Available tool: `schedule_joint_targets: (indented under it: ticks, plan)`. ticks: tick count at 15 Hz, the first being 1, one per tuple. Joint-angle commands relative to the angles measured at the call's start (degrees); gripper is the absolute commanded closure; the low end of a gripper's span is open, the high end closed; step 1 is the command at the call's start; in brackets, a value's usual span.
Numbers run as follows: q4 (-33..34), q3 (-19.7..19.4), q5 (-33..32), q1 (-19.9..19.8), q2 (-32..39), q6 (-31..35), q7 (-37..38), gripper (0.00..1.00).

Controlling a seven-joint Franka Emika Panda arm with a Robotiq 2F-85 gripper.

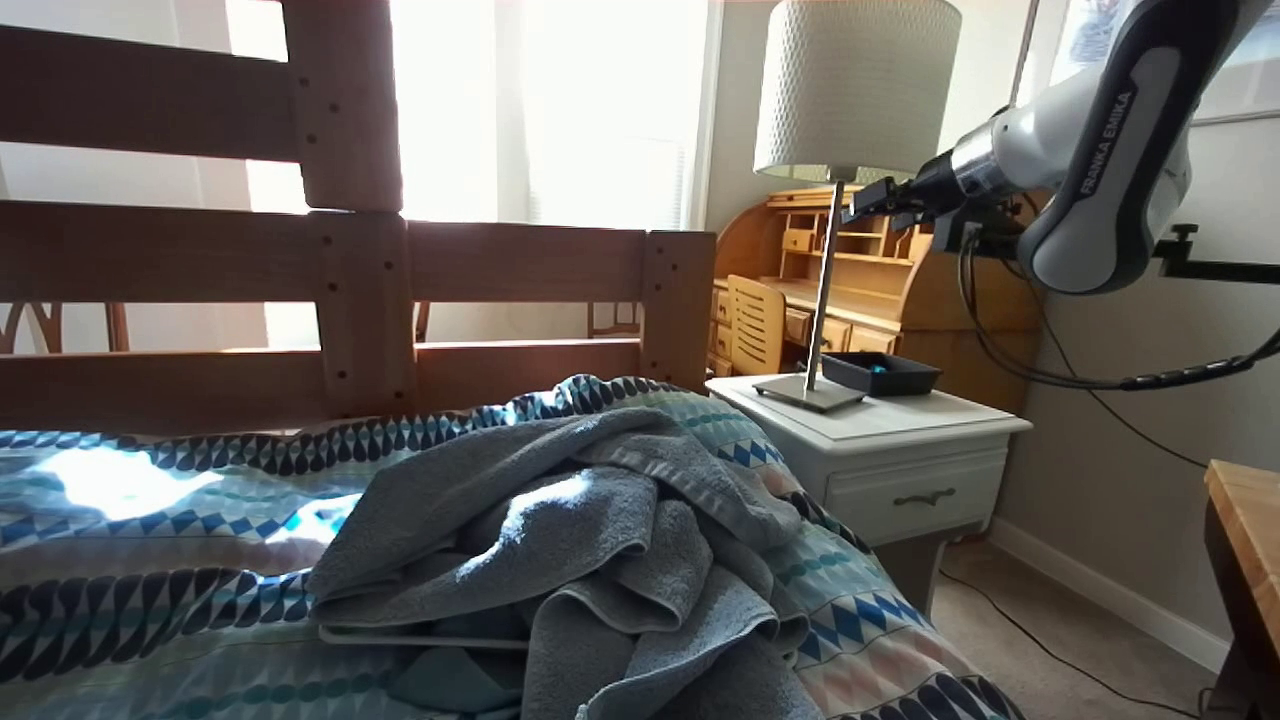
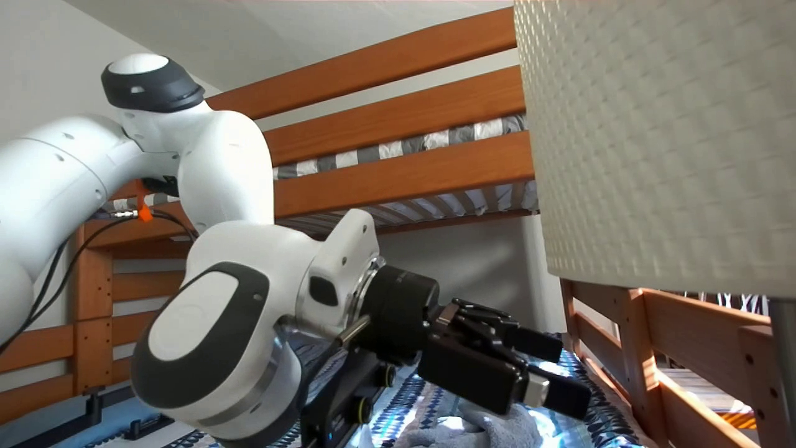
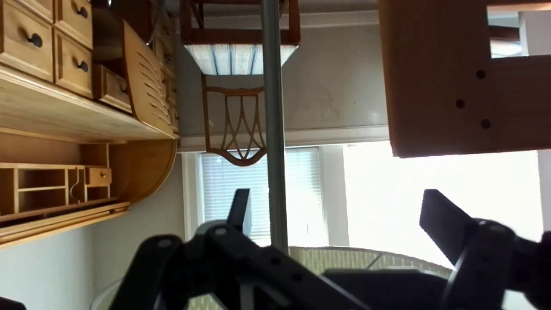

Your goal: Move the lamp backwards.

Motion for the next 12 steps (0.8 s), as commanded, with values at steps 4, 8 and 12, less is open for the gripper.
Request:
schedule_joint_targets:
  ticks: [4, 8, 12]
  plan:
    - [7.2, 10.7, 8.8, -10.9, -5.7, 5.8, -2.0, 0.0]
    - [12.0, 12.7, 7.3, -14.2, -6.9, 4.8, -2.7, 0.0]
    - [14.8, 13.2, 11.6, -15.3, -9.4, 3.2, -5.1, 0.0]
